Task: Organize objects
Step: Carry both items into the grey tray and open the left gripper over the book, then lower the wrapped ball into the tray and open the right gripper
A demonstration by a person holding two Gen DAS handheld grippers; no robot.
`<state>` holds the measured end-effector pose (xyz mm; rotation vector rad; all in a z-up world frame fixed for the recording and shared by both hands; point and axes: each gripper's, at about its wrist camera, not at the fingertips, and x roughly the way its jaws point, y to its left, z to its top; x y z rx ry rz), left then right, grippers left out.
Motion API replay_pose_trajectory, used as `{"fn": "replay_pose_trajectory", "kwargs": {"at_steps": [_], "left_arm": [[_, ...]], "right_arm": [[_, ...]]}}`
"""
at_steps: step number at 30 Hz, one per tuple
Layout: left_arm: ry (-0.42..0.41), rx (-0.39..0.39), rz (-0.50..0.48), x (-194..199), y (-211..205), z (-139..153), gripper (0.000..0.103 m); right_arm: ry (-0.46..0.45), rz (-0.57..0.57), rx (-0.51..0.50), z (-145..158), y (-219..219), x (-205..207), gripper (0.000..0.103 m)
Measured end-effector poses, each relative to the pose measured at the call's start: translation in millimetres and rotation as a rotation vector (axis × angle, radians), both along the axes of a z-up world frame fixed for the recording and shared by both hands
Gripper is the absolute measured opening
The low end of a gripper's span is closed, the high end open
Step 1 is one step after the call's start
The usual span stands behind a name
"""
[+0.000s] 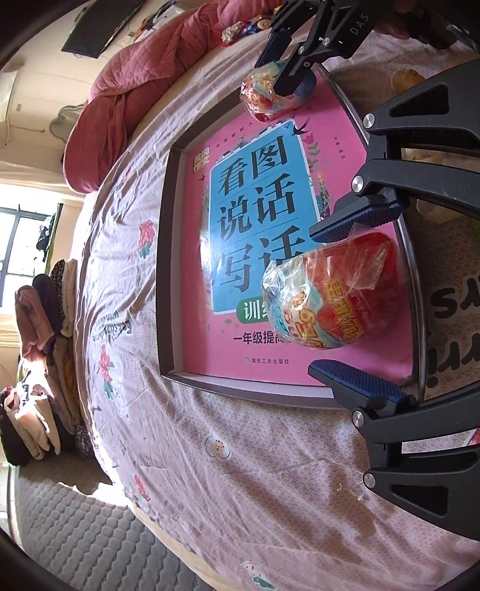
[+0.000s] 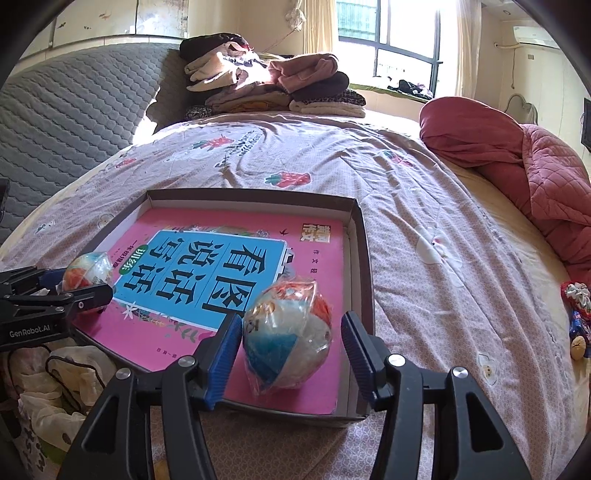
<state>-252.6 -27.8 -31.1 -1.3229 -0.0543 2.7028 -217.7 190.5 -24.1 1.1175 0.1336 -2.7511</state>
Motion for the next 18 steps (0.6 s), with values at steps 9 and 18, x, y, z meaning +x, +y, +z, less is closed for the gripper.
{"fn": "replay_pose_trajectory", "kwargs": {"at_steps": [9, 18], "left_arm": [[0.039, 0.023, 0.037, 9, -6, 17, 0.073], [0.085, 0.029, 0.050, 23, -8, 38, 0.077]], "right_arm": [[0.037, 0.008, 0.000, 12, -2, 7, 0.056], [0.066, 0.025, -0.015, 25, -5, 15, 0.056]]}}
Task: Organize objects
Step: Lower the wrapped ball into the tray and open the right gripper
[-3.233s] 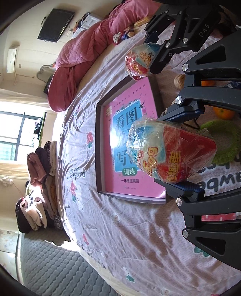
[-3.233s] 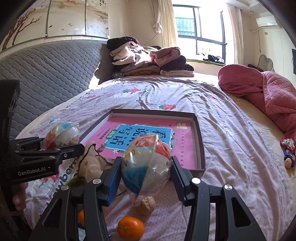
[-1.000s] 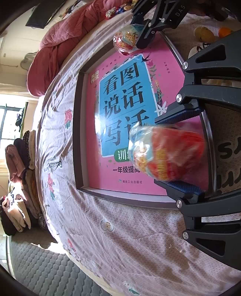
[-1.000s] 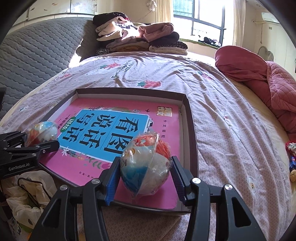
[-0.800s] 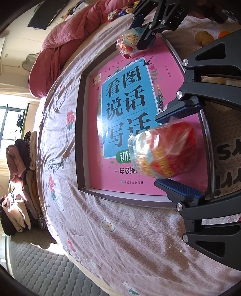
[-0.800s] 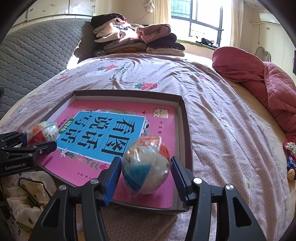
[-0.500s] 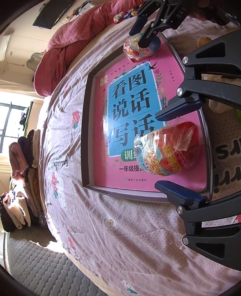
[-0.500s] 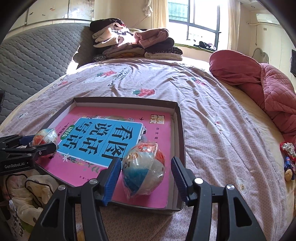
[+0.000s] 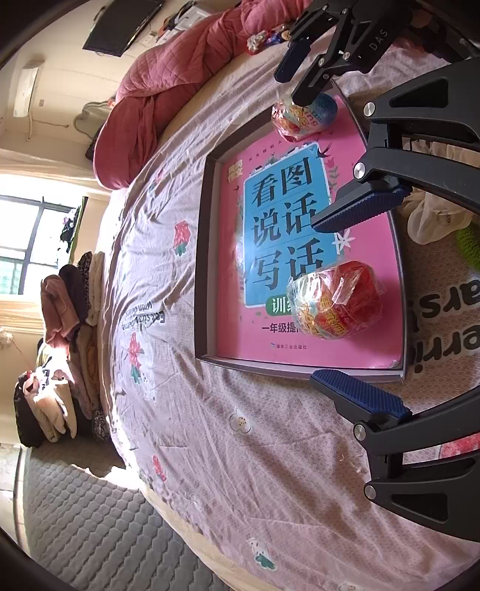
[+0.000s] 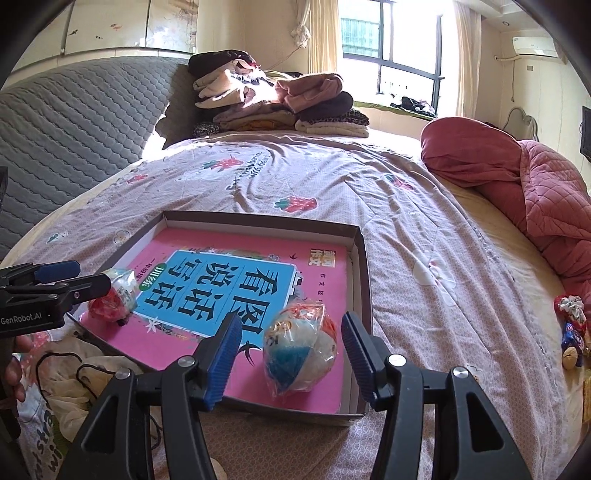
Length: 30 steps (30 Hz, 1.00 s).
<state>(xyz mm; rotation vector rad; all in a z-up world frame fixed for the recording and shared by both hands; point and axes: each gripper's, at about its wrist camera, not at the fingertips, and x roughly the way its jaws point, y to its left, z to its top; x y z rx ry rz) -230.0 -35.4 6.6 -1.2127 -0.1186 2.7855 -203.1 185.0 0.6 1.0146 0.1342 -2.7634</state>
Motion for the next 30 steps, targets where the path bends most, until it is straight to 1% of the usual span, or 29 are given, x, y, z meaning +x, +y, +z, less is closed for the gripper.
{"fn": "replay_pose_trajectory", "kwargs": {"at_steps": [9, 16, 20, 25, 30], "left_arm": [[0.044, 0.009, 0.023, 23, -6, 21, 0.078], [0.106, 0.007, 0.022, 50, -3, 42, 0.078], [0.115, 0.019, 0.010, 65, -1, 49, 0.078], [0.130, 0.004, 0.016, 85, -1, 50, 0.078], [0.112, 0.022, 0.012, 105, -6, 41, 0.078]], "right_arm": [[0.042, 0.018, -0.017, 18, -4, 16, 0.056], [0.081, 0.036, -0.041, 36, -8, 37, 0.056], [0.102, 0.039, -0.052, 44, -10, 51, 0.056], [0.163, 0.042, -0.008, 51, -15, 73, 0.056], [0.164, 0.058, -0.007, 48, -16, 90, 0.056]]}}
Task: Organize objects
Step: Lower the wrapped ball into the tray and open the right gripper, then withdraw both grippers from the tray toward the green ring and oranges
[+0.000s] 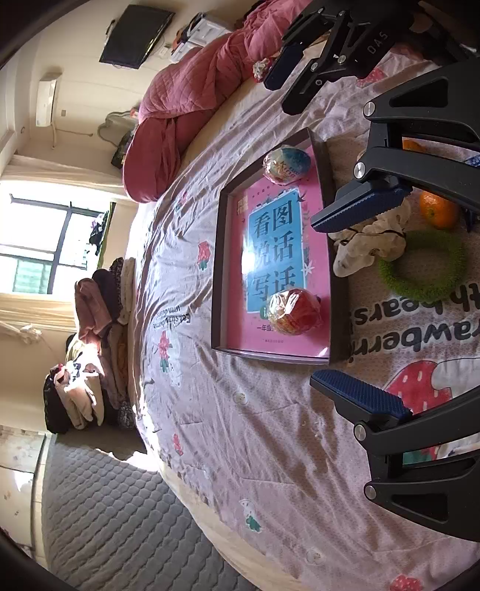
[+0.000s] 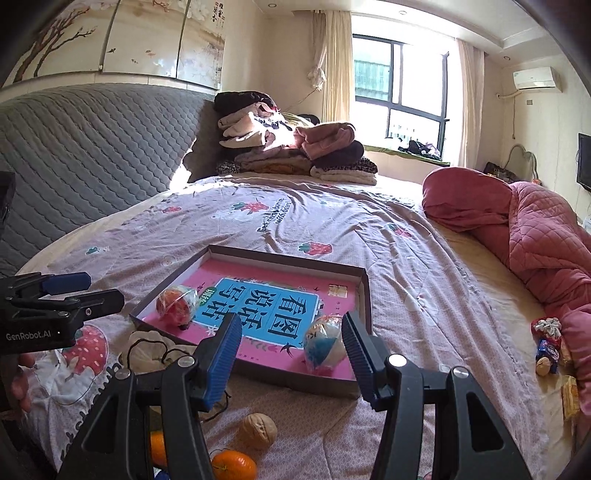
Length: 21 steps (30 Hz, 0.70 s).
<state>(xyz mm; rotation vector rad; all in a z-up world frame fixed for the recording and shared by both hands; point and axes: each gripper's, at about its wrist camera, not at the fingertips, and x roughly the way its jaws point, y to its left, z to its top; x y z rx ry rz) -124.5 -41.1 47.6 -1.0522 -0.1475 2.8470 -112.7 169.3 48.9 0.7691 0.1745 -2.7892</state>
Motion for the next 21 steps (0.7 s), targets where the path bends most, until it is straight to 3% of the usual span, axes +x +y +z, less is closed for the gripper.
{"fn": "replay_pose_trajectory", "kwargs": {"at_steps": [21], "left_arm": [[-0.073, -0.018, -0.001, 40, 2, -27, 0.078]], "right_arm": [[-0.021, 0.000, -0.018, -8, 5, 39, 0.056]]}}
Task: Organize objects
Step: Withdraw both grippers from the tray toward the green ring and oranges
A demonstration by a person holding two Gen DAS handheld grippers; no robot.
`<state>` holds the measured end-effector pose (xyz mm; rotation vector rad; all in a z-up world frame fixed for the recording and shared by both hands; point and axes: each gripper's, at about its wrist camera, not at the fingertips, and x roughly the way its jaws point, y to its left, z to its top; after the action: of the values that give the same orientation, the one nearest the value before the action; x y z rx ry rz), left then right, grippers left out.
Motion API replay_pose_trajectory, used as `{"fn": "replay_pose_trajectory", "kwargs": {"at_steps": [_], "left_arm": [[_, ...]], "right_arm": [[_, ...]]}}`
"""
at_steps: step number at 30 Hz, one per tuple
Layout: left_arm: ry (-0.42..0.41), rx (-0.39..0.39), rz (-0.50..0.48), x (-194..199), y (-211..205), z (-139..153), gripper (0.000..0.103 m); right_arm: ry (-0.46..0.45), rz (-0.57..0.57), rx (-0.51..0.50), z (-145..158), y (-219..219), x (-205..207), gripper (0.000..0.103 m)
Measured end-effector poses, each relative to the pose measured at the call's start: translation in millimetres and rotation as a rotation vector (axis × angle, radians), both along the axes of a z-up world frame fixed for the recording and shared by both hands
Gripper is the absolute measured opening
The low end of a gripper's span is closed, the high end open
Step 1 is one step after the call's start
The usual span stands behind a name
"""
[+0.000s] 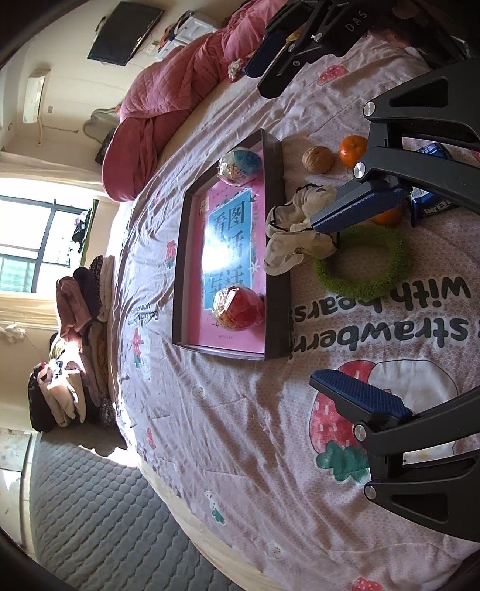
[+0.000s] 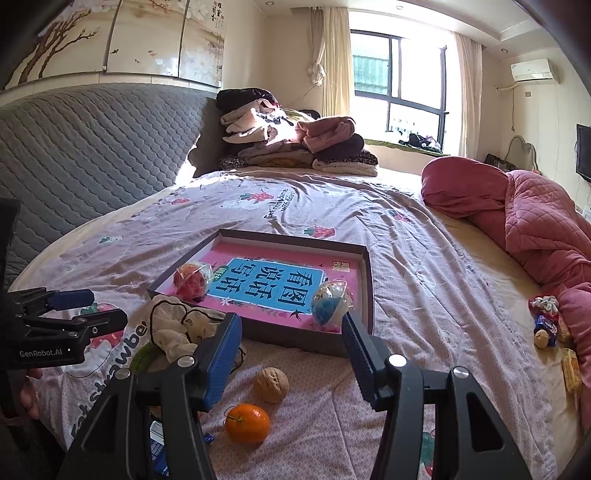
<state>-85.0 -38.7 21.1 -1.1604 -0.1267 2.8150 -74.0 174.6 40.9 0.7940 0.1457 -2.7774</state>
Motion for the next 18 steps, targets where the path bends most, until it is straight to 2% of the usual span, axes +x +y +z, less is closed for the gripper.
{"fn": "replay_pose_trajectory", "kwargs": {"at_steps": [18], "left_arm": [[-0.044, -0.027, -0.001, 22, 6, -10, 0.078]], "right_arm": [[-0.032, 0.005, 0.002, -7, 0, 22, 0.056]]}}
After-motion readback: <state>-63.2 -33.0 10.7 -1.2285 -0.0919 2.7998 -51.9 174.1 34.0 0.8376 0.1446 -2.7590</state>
